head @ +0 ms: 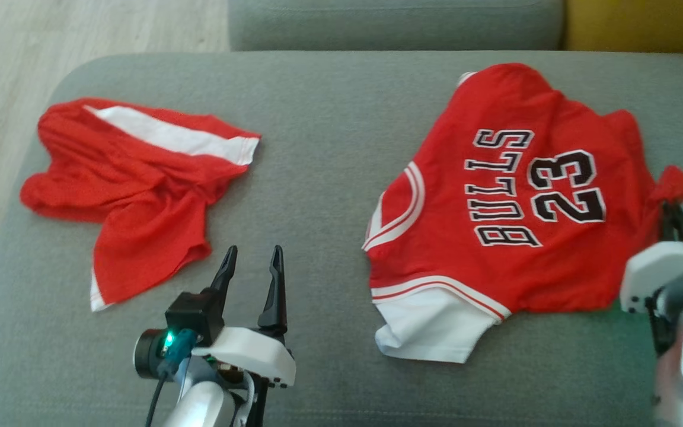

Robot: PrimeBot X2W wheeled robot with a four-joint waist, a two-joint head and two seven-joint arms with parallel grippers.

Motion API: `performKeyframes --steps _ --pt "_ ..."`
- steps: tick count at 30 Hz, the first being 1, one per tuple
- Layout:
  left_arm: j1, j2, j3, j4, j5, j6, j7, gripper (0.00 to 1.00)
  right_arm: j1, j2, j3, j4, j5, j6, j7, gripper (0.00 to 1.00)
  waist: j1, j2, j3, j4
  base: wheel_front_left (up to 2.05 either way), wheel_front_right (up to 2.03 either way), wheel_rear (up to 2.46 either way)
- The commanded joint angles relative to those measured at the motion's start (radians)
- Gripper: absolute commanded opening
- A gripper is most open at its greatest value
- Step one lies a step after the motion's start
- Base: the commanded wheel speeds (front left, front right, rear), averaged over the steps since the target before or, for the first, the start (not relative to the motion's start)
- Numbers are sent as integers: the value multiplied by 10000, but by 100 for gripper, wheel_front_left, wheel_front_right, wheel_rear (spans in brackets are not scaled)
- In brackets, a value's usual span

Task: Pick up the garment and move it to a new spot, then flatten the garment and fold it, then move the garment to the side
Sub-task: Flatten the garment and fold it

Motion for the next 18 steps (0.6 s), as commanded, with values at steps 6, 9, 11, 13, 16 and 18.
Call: performKeyframes --steps 6,9,11,13,16,18 --pt "-624 9 206 -149 35 -49 -122 100 -1040 -54 379 955 -829 -7 73 19 0 0 270 434 0 0 0" --pt "-660 9 216 -102 34 -63 -122 100 -1246 -54 223 1544 -1146 -7 63 100 0 0 299 499 0 0 0" --pt "-649 9 262 -69 35 -51 -122 100 -1425 -54 50 1845 -1164 -7 -278 100 0 0 276 447 0 0 0" --pt "-618 9 280 -38 32 -42 -122 100 -1496 -53 20 2029 -957 -7 -537 100 0 0 228 336 0 0 0" --pt "-610 9 287 -30 24 -43 -122 100 -1511 -53 80 2160 -568 -7 -958 100 0 0 115 121 0 0 0" --pt "-604 9 319 -57 21 -35 -122 100 -1467 -53 189 2129 -246 -7 -1256 100 0 0 21 -57 0 0 0"
